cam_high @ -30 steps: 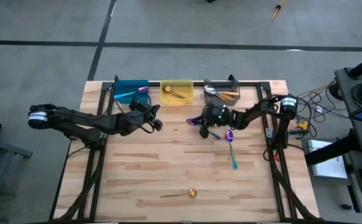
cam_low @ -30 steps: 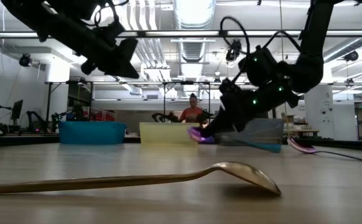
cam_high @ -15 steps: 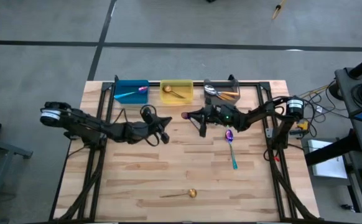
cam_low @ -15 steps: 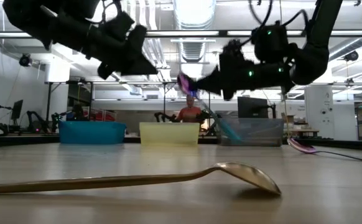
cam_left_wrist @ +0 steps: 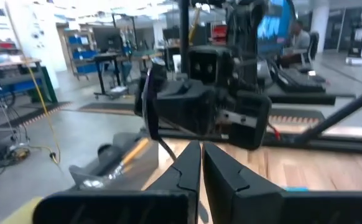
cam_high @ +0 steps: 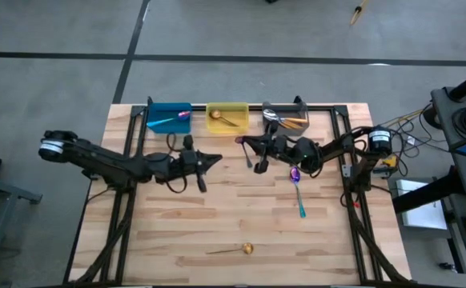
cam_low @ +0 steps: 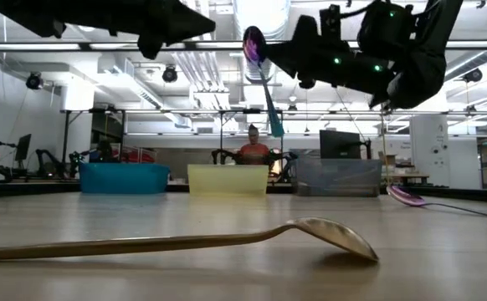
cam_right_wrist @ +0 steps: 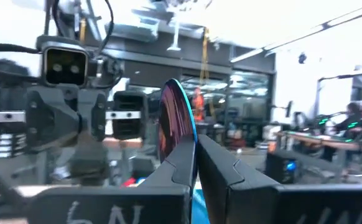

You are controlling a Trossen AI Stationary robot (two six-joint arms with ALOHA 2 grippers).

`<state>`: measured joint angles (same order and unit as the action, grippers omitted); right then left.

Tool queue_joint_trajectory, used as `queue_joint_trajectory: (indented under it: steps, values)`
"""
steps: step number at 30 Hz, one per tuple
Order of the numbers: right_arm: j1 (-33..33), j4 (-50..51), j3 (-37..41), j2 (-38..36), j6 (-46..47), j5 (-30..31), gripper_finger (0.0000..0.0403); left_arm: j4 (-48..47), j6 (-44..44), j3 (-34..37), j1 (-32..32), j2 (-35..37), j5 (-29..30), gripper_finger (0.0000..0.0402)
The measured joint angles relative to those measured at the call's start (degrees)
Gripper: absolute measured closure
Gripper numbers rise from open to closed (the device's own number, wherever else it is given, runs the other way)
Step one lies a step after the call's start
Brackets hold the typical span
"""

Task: Sort silverware by color (type)
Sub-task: Put the blue spoon into the blue bin

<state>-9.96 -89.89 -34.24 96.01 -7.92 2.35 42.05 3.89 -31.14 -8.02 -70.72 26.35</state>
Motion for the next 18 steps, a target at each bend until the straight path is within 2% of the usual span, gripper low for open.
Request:
queue_joint_trajectory:
  steps: [6, 11, 15, 18]
  values:
    - [2.53, -0.09, -3.14, 0.45, -2.52, 1.94, 0.0394, -0.71, -2.66, 0.13, 0.67, 1.50, 0.12, 0.0396]
    - [4.78, 0.13, -3.98, 0.61, -6.49, 2.89, 0.0394, -3.95, -6.23, 0.17, 0.71, 1.35, 0.06, 0.0358]
    - [6.07, 0.19, -4.52, 0.61, -9.31, 10.48, 0.0394, -4.48, -8.19, 0.17, 0.71, 1.15, 0.83, 0.0310]
    - [6.63, 0.14, -5.36, 0.61, -9.59, 15.56, 0.0394, -4.86, -8.46, 0.17, 0.70, 0.07, 4.68, 0.0276]
